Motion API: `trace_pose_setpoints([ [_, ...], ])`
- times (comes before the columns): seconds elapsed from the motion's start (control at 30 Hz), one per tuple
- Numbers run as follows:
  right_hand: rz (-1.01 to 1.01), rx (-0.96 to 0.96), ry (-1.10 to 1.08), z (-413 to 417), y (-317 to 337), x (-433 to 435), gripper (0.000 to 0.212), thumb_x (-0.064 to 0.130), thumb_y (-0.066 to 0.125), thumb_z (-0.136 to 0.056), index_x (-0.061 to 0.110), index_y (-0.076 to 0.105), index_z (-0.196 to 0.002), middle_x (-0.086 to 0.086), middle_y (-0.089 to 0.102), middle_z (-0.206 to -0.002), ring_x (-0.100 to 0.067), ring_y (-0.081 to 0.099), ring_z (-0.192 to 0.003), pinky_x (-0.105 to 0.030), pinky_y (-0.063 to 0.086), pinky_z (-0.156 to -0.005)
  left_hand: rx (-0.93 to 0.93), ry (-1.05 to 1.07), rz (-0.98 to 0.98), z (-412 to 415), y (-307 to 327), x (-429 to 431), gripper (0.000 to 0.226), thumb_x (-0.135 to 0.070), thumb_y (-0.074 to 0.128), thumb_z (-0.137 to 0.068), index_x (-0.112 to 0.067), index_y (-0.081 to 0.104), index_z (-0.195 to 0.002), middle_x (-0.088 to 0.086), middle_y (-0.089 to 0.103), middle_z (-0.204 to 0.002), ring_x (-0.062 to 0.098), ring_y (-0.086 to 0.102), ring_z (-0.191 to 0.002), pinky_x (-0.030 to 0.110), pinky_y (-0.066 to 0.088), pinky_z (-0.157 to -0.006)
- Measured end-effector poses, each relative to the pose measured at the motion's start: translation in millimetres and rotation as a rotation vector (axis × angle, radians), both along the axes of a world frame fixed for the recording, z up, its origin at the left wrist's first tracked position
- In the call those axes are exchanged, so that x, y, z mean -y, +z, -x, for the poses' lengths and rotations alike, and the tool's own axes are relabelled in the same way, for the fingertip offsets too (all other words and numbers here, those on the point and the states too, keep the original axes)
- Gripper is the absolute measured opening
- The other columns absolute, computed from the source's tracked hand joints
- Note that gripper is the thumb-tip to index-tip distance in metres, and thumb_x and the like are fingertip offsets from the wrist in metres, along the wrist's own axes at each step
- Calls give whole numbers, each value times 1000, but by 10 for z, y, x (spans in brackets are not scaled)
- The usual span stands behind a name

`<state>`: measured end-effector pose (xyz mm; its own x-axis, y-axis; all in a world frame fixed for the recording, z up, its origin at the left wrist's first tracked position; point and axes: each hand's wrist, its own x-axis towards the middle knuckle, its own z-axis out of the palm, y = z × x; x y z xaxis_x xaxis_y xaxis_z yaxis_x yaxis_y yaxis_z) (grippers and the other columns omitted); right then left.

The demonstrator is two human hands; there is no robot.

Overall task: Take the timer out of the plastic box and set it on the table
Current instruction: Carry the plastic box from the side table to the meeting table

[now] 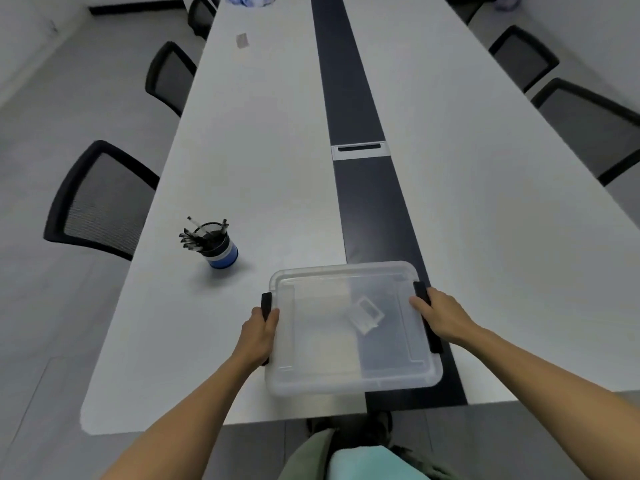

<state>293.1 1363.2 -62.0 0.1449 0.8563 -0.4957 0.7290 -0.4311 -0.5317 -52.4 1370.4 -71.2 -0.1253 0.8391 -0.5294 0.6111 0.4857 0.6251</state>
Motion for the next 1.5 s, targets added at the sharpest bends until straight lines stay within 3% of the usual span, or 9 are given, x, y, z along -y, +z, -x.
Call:
trace_pose_setpoints([
  [0.27,18,-310,-175,-46,70,95,30,37,43,-101,13,60,-99,-10,67,-103,-18,64,-84,-25,49,-67,118,79,-5,138,-91,16,49,-53,51,-93,-14,47,-123,7,62,-107,28,64,-93,49,57,-82],
  [0.37,-23,-162,-198,-63,-11,135,51,49,45,-97,11,52,-130,-9,63,-122,-26,63,-101,-37,53,-84,-72,33,-144,177,-100,17,68,-57,56,-88,-21,34,-142,4,57,-120,27,60,-105,44,53,-86],
  [0.47,-76,109,-128,-58,-13,166,61,58,45,-94,23,39,-144,-5,58,-129,-27,61,-110,-43,52,-89,-301,-78,-307,145,-75,18,50,-52,57,-89,-17,52,-126,1,53,-120,21,57,-105,37,52,-79],
  [0.6,-175,371,-50,-6,58,169,46,59,47,-93,20,68,-105,1,65,-109,-18,65,-88,-28,49,-65,-446,-149,-274,82,0,-8,43,-50,48,-94,-14,54,-71,1,59,-80,17,53,-66,31,45,-59],
  [0.73,-99,378,-51,100,152,218,55,59,47,-93,16,64,-64,3,62,-61,-13,60,-55,-22,40,-49,-460,-242,-158,131,47,-88,51,-50,36,-96,-15,47,-61,1,57,-64,21,52,-59,31,42,-56],
  [0.9,-104,223,-256,117,404,97,57,56,55,-89,15,46,-52,-1,46,-51,-15,40,-46,-24,33,-50,-262,-169,-97,174,239,-353,49,-42,50,-93,-13,39,-55,3,43,-55,20,38,-50,27,28,-50],
  [1.1,78,-611,-548,-15,880,-280,12,14,65,-90,3,65,-88,-8,60,-70,-15,57,-48,-20,41,-37,237,159,-36,90,550,-920,40,-34,54,-94,-9,46,-65,8,43,-57,20,36,-46,25,29,-47],
  [1.33,-10,-562,-733,-20,522,-1259,9,9,61,-92,2,60,-97,-13,59,-90,-19,55,-65,-21,48,-41,-54,94,-57,11,195,-931,44,-41,51,-94,-9,56,-123,13,59,-124,32,58,-112,37,46,-88],
  [1.5,16,-541,-683,87,40,-1689,24,9,60,-93,5,58,-117,-16,61,-109,-21,59,-73,-27,51,-51,-241,-78,99,-86,-135,-691,54,-47,49,-92,-13,45,-134,11,55,-128,31,56,-113,41,48,-93],
])
